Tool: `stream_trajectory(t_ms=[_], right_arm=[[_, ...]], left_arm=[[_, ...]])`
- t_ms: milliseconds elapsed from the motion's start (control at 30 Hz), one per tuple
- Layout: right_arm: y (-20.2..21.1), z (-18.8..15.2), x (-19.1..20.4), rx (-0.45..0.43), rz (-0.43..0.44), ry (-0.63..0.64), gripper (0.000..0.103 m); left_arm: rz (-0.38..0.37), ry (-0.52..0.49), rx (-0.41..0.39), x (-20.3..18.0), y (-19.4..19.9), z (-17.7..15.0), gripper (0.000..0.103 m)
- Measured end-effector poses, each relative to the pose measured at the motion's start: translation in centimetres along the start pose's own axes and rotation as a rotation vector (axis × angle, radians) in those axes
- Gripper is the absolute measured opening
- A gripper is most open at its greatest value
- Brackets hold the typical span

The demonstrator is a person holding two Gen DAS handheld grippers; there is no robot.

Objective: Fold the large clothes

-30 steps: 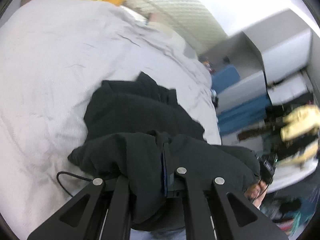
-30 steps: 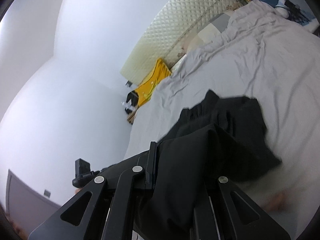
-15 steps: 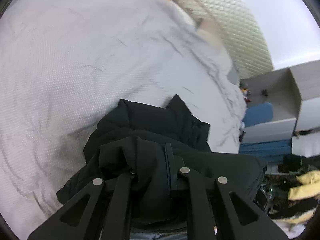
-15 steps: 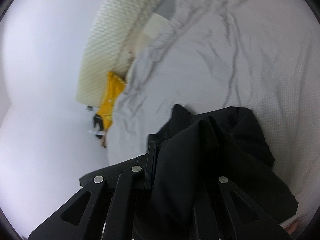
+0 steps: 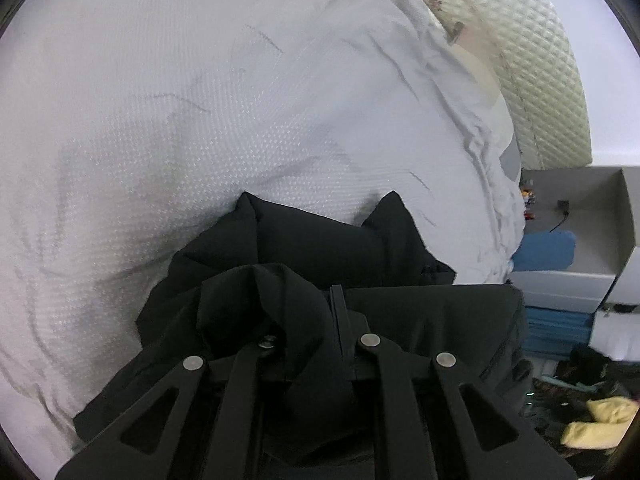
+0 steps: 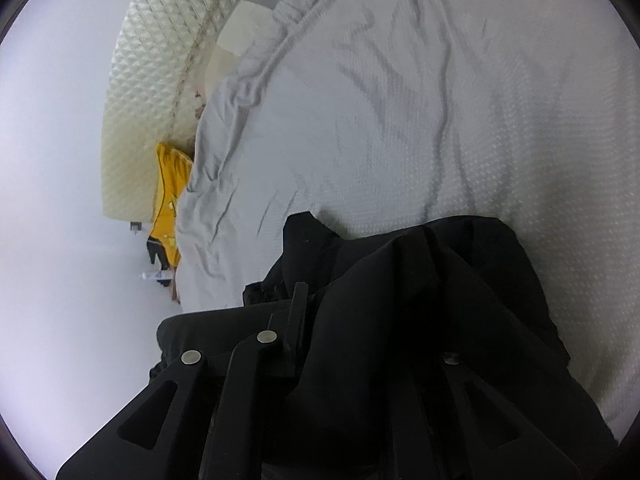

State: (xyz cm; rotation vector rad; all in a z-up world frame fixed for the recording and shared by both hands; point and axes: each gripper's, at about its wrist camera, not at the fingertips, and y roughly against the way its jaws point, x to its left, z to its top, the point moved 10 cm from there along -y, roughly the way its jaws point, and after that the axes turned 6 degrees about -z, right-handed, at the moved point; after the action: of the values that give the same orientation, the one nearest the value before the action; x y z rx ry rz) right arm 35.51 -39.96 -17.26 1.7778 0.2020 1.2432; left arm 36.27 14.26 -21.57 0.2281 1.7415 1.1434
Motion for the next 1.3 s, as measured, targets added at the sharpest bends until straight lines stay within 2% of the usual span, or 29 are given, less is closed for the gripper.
stream_trajectory(t_ms=[100,200,233,267,300,367,400,467,533,667,800,933,1067,1167,1300], right_arm=[[-0.1,0.1,-0.4,0.037,0.046,-0.017,0.018],[0.5,0.1,-0.3,0.060,0.096,-0.018,0.026],[1.0,0.1,-0.3,0.066,0.109,-0.004,0.033],[1.4,0.0,-0.2,0.068,0.119,0.003,0.045],[1.9,0.0,-0.2,0.068,0.131,0.004,0.050],[3.3,0.2,-0.4,0.052,0.145,-0.003,0.074],[4.1,0.3,-0.5,0.036,0.147,0.002,0.076],[6.0,0.5,-0.5,0.000,0.129,0.031,0.076],[7.8,0.5,0.0,-0.042,0.087,0.080,0.076],[10.1,-0.5,2.8,-0.134,0.011,0.241,0.077],[10.3,-3.4,6.2,-0.235,-0.065,0.418,0.082],[8.0,-7.2,8.6,-0.318,-0.133,0.592,0.085],[4.5,-10.1,8.6,-0.376,-0.195,0.698,0.085],[1.7,-11.3,8.3,-0.419,-0.254,0.766,0.086],[-0.3,-11.5,8.0,-0.506,-0.291,0.813,0.093]], left_arm=[[-0.041,-0.006,0.008,-0.5,0.6,0.1,0.014],[-0.116,-0.037,0.002,-1.3,2.5,0.0,0.018],[-0.145,-0.036,0.001,-1.5,3.2,-0.1,0.022],[-0.167,-0.034,-0.003,-1.6,3.9,-0.2,0.025],[-0.183,-0.039,-0.014,-1.6,4.9,-0.2,0.027],[-0.206,-0.063,-0.056,-1.6,7.2,-0.1,0.037],[-0.210,-0.074,-0.075,-1.6,8.2,-0.1,0.041],[-0.188,-0.117,-0.158,-1.7,11.1,0.3,0.063],[-0.122,-0.193,-0.274,-2.2,14.3,0.5,0.071],[-0.069,-0.389,-0.352,-5.8,15.9,-1.9,0.073],[0.009,-0.595,-0.414,-10.0,13.4,-5.6,0.073],[0.109,-0.771,-0.453,-13.4,7.8,-9.9,0.073],[0.218,-0.947,-0.489,-15.0,1.9,-13.7,0.073],[0.265,-1.003,-0.479,-14.7,-1.4,-14.7,0.073],[0.306,-1.022,-0.462,-13.6,-4.6,-13.8,0.073]])
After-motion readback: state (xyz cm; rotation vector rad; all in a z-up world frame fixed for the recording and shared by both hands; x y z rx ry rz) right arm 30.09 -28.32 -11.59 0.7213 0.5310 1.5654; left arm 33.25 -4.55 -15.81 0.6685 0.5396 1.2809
